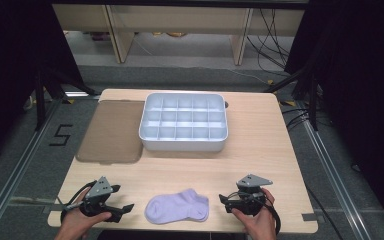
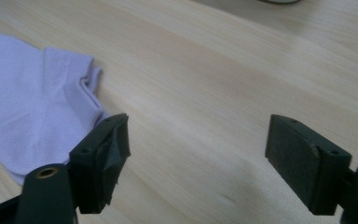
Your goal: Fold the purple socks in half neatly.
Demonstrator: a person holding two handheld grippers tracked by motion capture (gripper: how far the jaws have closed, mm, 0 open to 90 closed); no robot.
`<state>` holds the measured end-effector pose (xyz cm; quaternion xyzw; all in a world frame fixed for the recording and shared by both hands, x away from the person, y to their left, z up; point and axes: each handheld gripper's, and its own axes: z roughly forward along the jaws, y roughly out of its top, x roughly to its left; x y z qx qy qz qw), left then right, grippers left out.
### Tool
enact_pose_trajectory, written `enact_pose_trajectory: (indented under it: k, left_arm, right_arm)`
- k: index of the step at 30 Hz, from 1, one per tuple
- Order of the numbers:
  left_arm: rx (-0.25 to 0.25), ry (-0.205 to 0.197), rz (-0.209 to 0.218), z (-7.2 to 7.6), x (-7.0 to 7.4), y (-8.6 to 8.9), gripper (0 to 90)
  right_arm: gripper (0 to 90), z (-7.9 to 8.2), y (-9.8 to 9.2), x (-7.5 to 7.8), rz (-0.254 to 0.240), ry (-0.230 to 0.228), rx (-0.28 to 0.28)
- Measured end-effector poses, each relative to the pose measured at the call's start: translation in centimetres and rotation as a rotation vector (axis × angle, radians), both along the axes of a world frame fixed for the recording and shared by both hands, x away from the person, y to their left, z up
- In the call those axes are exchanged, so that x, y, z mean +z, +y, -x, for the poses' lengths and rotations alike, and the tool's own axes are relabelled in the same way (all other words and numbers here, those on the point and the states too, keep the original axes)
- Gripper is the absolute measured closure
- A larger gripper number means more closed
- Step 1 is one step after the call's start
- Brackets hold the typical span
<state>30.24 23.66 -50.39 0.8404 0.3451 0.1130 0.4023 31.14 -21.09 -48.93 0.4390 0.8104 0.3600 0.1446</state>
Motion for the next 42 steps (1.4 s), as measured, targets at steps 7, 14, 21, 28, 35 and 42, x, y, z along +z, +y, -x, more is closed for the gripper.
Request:
enact_pose_trajectory:
  k: [7, 14, 21, 28, 35, 42]
  left_arm:
    - [-0.029, -0.008, -0.03, -0.1, 0.0, -0.3, 15.4]
    - [-0.017, 0.003, -0.009, 0.1, 0.0, -0.4, 15.4]
    - [-0.037, -0.011, -0.017, 0.1, 0.1, -0.7, 15.4]
    - [-0.026, -0.014, -0.006, 0.0, 0.0, -0.8, 16.0]
    - [-0.013, -0.009, -0.011, 0.0, 0.0, -0.8, 16.2]
    - [-0.003, -0.009, -0.007, -0.1, 0.0, -0.9, 16.7]
  right_arm:
    - [34.9, 0.3, 0.5, 0.4, 0.002, -0.015, 0.04]
    - [49.5, 0.8, 2.1, 1.0, -0.029, -0.029, 0.1]
    - [64.4, 1.1, 4.5, 1.2, -0.032, -0.058, 0.199]
    - [81.1, 1.2, 7.3, 1.1, -0.017, -0.048, 0.289]
    - [88.0, 0.9, 9.2, 0.9, -0.014, -0.051, 0.349]
    - [90.0, 0.3, 11.0, 0.4, 0.018, -0.034, 0.389]
